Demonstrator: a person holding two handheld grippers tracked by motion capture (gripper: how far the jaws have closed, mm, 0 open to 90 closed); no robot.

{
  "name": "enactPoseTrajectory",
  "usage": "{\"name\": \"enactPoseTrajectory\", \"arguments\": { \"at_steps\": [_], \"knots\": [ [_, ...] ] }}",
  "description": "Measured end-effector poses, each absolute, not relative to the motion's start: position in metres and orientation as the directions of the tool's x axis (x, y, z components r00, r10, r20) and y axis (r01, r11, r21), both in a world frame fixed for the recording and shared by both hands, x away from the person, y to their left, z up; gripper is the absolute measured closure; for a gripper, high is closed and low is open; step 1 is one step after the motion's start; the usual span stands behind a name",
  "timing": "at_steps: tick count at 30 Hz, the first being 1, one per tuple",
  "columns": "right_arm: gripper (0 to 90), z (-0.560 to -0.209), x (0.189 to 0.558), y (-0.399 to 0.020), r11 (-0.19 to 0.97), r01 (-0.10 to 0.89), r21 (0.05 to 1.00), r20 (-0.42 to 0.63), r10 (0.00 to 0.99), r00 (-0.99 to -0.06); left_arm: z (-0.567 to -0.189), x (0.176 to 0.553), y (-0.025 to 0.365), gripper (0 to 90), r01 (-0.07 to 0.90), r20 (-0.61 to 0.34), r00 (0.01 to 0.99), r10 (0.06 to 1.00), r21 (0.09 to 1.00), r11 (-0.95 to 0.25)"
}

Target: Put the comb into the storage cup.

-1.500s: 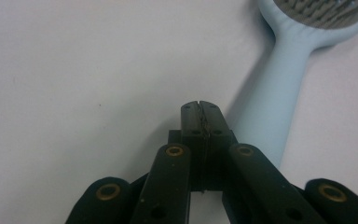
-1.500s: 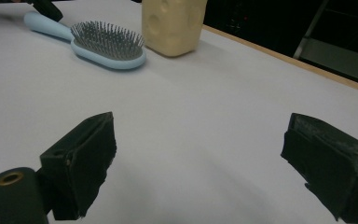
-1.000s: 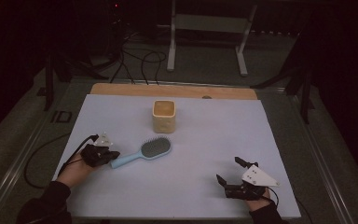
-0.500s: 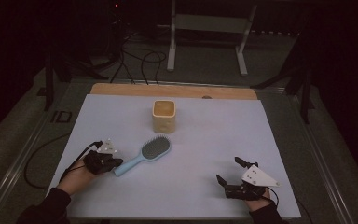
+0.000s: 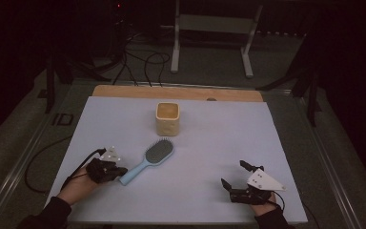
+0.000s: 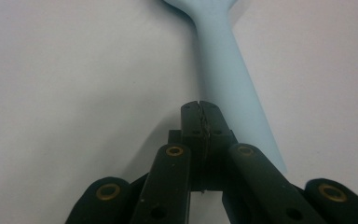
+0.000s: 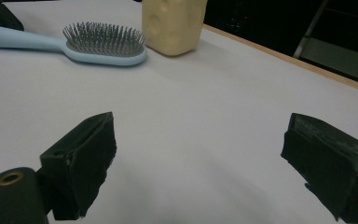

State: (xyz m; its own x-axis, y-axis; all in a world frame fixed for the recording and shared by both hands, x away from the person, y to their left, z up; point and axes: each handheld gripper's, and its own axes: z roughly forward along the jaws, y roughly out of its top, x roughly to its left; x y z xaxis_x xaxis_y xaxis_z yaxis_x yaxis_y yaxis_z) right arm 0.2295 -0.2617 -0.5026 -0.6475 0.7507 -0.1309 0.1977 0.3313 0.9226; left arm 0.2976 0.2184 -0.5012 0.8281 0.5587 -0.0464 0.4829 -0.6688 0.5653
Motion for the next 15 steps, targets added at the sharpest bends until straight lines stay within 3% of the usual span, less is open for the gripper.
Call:
{"name": "enactPoseTrajectory", "arguments": {
  "at_steps": [15],
  "knots": [
    [9.0, -0.503, 0.230, -0.261, 0.328, 0.202, 0.923, -0.125, 0.751, -0.649, -0.502, 0.284, 0.210, 89.9, 0.487, -0.053, 0.834, 0.550, 0.540, -0.686]
  ]
}}
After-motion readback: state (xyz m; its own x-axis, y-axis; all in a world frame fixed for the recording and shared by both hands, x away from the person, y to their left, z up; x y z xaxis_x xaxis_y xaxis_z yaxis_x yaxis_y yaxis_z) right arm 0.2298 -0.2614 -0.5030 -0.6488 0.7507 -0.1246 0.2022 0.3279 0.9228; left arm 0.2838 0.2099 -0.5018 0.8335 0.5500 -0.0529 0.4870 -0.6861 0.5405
